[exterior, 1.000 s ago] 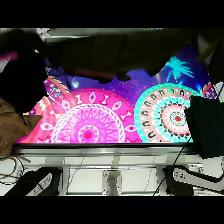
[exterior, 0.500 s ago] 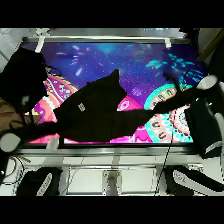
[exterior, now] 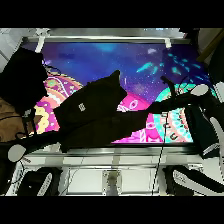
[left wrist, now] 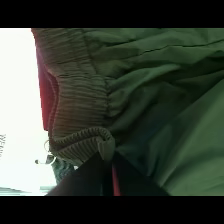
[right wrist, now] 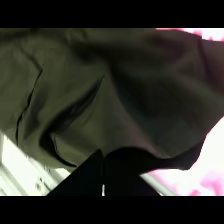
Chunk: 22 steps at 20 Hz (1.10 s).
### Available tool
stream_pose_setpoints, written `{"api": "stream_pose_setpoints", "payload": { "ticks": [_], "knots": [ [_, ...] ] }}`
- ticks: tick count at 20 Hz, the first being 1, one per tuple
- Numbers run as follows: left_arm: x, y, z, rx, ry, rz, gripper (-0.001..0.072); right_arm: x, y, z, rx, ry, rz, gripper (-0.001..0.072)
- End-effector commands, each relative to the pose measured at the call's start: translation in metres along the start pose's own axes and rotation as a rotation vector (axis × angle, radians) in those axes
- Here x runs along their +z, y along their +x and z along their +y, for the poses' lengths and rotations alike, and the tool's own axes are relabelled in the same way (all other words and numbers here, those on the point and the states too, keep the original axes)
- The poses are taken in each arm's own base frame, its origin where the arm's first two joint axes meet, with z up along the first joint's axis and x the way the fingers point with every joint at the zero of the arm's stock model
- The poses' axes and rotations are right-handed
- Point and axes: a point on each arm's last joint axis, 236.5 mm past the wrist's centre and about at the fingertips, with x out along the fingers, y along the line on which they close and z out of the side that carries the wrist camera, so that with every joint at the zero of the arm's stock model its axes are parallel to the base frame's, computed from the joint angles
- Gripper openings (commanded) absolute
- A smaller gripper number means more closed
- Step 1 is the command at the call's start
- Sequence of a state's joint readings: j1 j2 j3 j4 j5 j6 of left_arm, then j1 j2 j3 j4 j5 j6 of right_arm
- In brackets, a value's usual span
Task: Fold the clothes and pants, and hang the long-sleeved shirts on hangers.
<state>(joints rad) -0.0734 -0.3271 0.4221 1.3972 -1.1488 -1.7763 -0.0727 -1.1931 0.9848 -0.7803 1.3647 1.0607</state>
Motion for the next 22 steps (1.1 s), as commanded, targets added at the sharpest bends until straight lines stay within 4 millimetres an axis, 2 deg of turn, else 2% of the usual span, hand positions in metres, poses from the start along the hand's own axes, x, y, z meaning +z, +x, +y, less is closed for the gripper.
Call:
{"api": "stream_pose_setpoints", "payload": {
  "ticks": [1, 2, 3, 5, 6, 7, 8, 9, 11, 12, 13, 15, 17, 20, 22],
  "knots": [
    [-0.007, 0.000, 0.003, 0.012, -0.017, 0.025, 0.0575, 0.010, -0.006, -0.004, -0.037, -0.015, -0.026, 0.0104],
    [-0.012, 0.000, 0.004, 0.015, -0.020, 0.046, 0.0696, 0.000, -0.007, -0.008, -0.057, -0.001, 0.020, 0.0267],
    [-0.016, -0.001, 0.004, 0.018, -0.019, 0.062, 0.0700, -0.016, -0.008, -0.013, -0.073, 0.012, 0.084, 0.0404],
    [-0.010, -0.006, 0.000, 0.003, -0.018, 0.036, 0.0699, -0.043, -0.015, -0.022, -0.110, 0.017, 0.201, 0.0409],
    [0.000, -0.010, -0.003, -0.006, -0.019, -0.008, 0.0700, -0.049, -0.017, -0.028, -0.138, 0.015, 0.225, 0.0408],
    [0.018, -0.013, -0.005, -0.016, -0.029, -0.082, 0.0699, -0.046, -0.017, -0.035, -0.168, 0.009, 0.213, 0.0407],
    [0.040, -0.016, -0.005, -0.021, -0.061, -0.172, 0.0699, -0.033, -0.016, -0.041, -0.192, 0.007, 0.158, 0.0406],
    [0.065, -0.017, -0.002, -0.016, -0.111, -0.268, 0.0699, -0.012, -0.015, -0.050, -0.228, 0.024, 0.064, 0.0406],
    [0.113, -0.008, 0.013, 0.034, -0.172, -0.417, 0.0698, 0.041, -0.019, -0.061, -0.270, 0.072, -0.167, 0.0405],
    [0.118, 0.007, 0.022, 0.060, -0.208, -0.394, 0.0697, 0.061, -0.022, -0.064, -0.268, 0.106, -0.256, 0.0404],
    [0.114, 0.026, 0.034, 0.100, -0.250, -0.318, 0.0697, 0.072, -0.021, -0.064, -0.252, 0.129, -0.287, 0.0403],
    [0.110, 0.054, 0.057, 0.162, -0.332, -0.210, 0.0698, 0.082, -0.013, -0.059, -0.193, 0.143, -0.240, 0.0404],
    [0.123, 0.069, 0.075, 0.200, -0.383, -0.180, 0.0697, 0.098, -0.006, -0.057, -0.137, 0.143, -0.179, 0.0404],
    [0.134, 0.091, 0.080, 0.184, -0.435, -0.113, 0.0696, 0.139, 0.003, -0.067, -0.088, 0.149, -0.197, 0.0404],
    [0.132, 0.108, 0.070, 0.135, -0.441, -0.058, 0.0684, 0.153, 0.017, -0.072, -0.044, 0.175, -0.190, 0.0403]
  ]
}}
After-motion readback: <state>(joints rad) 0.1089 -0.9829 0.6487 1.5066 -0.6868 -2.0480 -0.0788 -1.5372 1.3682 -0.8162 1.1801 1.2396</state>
